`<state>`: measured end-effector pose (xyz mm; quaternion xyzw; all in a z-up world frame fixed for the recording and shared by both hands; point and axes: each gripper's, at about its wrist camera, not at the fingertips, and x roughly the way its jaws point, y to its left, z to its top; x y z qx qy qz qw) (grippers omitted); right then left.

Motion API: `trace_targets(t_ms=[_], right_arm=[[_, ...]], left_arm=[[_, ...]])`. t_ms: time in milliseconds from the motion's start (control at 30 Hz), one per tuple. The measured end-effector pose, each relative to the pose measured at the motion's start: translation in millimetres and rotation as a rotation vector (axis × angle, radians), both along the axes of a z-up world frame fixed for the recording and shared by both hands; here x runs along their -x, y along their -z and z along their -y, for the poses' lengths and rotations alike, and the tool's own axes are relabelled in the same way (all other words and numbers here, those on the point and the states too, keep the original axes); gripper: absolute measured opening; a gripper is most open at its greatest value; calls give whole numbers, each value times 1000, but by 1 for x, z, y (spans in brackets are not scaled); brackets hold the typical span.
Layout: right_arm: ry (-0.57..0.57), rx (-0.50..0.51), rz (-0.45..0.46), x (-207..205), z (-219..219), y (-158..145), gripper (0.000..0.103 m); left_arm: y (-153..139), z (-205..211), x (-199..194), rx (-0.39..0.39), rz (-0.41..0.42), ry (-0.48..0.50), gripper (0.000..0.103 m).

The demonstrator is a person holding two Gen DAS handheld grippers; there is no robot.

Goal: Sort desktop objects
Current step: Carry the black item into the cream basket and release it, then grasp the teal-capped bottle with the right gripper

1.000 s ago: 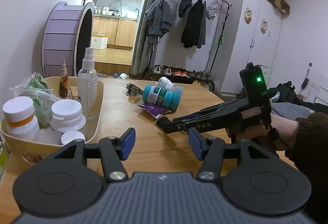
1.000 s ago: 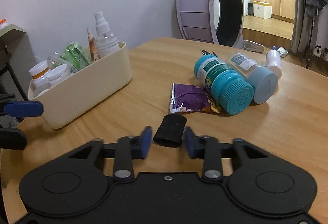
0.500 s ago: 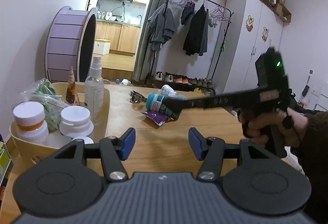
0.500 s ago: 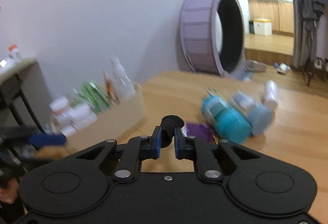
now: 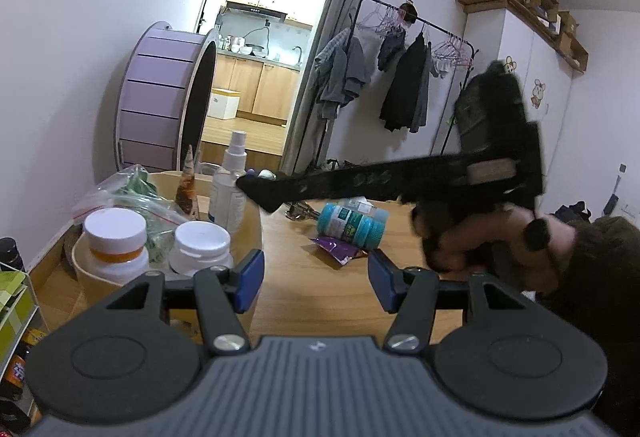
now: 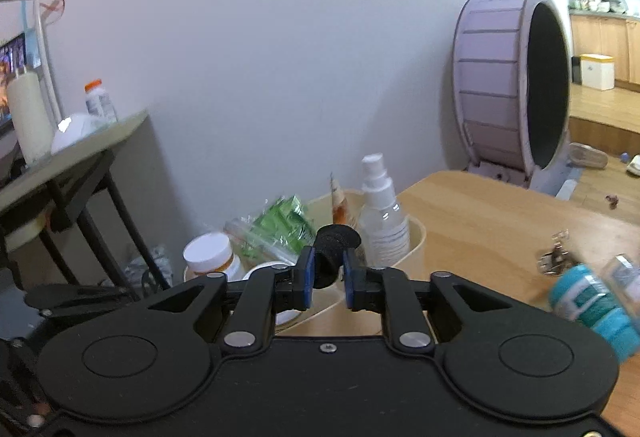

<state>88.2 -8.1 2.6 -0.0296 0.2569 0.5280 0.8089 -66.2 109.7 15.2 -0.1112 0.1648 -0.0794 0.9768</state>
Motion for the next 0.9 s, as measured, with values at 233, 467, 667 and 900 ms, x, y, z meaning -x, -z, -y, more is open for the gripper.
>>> trace_targets(t_ms=[233, 467, 667, 900], right_arm=[[77, 11, 7, -7, 24, 3, 43], [239, 62, 55, -20, 81, 1, 46], [362, 107, 71, -36, 121, 12, 50], [347, 155, 99, -54, 121, 38, 56]], left_arm=[[-1, -2, 1, 12, -6, -5, 56], [0, 2, -1, 11, -14, 17, 56], [2, 12, -7, 8, -24, 61, 56], [7, 23, -16, -16, -47, 84, 56]])
